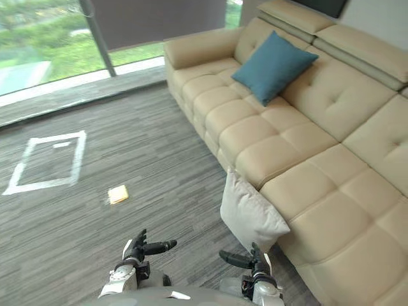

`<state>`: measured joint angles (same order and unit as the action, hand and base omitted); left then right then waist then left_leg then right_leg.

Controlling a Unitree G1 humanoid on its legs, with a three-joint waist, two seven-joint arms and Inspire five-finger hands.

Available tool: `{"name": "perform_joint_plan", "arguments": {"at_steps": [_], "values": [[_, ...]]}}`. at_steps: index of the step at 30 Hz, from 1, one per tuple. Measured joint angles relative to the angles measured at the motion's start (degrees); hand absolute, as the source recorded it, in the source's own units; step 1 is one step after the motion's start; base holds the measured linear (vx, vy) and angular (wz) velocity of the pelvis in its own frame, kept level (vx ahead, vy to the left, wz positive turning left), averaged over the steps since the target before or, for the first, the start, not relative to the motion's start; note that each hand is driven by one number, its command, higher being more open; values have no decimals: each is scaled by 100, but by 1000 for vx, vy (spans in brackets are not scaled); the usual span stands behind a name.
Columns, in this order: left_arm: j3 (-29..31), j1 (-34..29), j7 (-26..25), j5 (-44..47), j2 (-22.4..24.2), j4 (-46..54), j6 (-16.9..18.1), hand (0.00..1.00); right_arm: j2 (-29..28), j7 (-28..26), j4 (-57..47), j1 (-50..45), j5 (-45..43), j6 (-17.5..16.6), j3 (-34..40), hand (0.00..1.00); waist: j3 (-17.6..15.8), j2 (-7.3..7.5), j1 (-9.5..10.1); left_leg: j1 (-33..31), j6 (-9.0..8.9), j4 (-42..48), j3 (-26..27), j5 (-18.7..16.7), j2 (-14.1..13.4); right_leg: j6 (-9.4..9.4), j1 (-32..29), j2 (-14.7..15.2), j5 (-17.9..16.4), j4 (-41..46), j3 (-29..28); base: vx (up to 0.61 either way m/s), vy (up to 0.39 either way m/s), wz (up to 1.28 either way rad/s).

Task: Pick up cushions and gather them together orderly.

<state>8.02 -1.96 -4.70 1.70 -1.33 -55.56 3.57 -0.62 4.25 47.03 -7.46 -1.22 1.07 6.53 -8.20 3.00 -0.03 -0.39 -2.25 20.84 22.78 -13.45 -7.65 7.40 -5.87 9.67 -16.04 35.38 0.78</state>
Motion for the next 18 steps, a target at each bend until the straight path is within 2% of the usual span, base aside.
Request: {"name": "perform_joint_plan", "arguments": {"at_steps": [2,5,6,7,9,10,13,14,17,18], "values": [[-88,-12,-1,-1,-99,-173,8,100,53,2,97,118,1,-30,-46,100,-2,-62,-32,428,-5,-366,352,5,-1,-165,-124,232,-60,171,881,139,107,-91],[-114,8,-4,-1,-192,-378,-3,100,110,-6,323,291,53,-38,-122,100,-13,-110,-67,661,-129,-676,592,77,-63,-287,-238,168,-130,-270,1536,154,-53,-58],[-278,19,-4,-2,-309,-485,-13,100,141,-17,464,413,114,-26,-133,100,-28,-78,-90,769,-210,-782,699,125,-32,-663,-299,64,149,-724,1830,170,-116,-56],[-323,1,-1,-3,-349,-553,-34,100,203,-18,565,478,117,-35,-134,100,-50,-152,-119,804,-228,-827,698,154,-74,-720,-240,-12,186,-764,1847,192,-149,-59],[-472,-31,6,19,-242,-622,-54,100,418,-14,797,562,116,-41,-147,100,-95,-429,-155,1029,-292,-1126,656,332,-177,-865,-178,-194,246,-786,2012,169,-165,-45],[-528,-40,11,14,-204,-623,-50,100,506,-13,833,558,106,-7,-97,100,-111,-476,-174,1148,-318,-1206,653,404,-213,-890,-81,-284,230,-884,1985,142,-179,-29],[-554,-15,37,-13,-195,-616,-37,100,588,12,841,514,108,-15,-83,100,-115,-469,-241,1298,-412,-1038,633,573,-303,-892,283,-431,229,-1286,1947,153,-182,-27],[-554,34,38,-14,-190,-613,-37,100,599,13,841,488,109,-18,-50,100,-117,-445,-275,1255,-498,-778,631,624,-363,-892,419,-470,229,-1479,1907,105,-107,-18],[-513,56,82,-15,-202,-536,-38,100,543,15,814,434,81,-14,140,100,-150,-378,-278,923,-518,458,649,634,-668,-923,693,-581,251,-1836,1664,149,-110,-47],[-474,46,94,-15,-217,-513,-35,100,504,17,764,411,79,-13,129,100,-176,-333,-233,673,-636,1105,557,453,-829,-956,783,-615,269,-1915,1473,136,-5,-79]]}}
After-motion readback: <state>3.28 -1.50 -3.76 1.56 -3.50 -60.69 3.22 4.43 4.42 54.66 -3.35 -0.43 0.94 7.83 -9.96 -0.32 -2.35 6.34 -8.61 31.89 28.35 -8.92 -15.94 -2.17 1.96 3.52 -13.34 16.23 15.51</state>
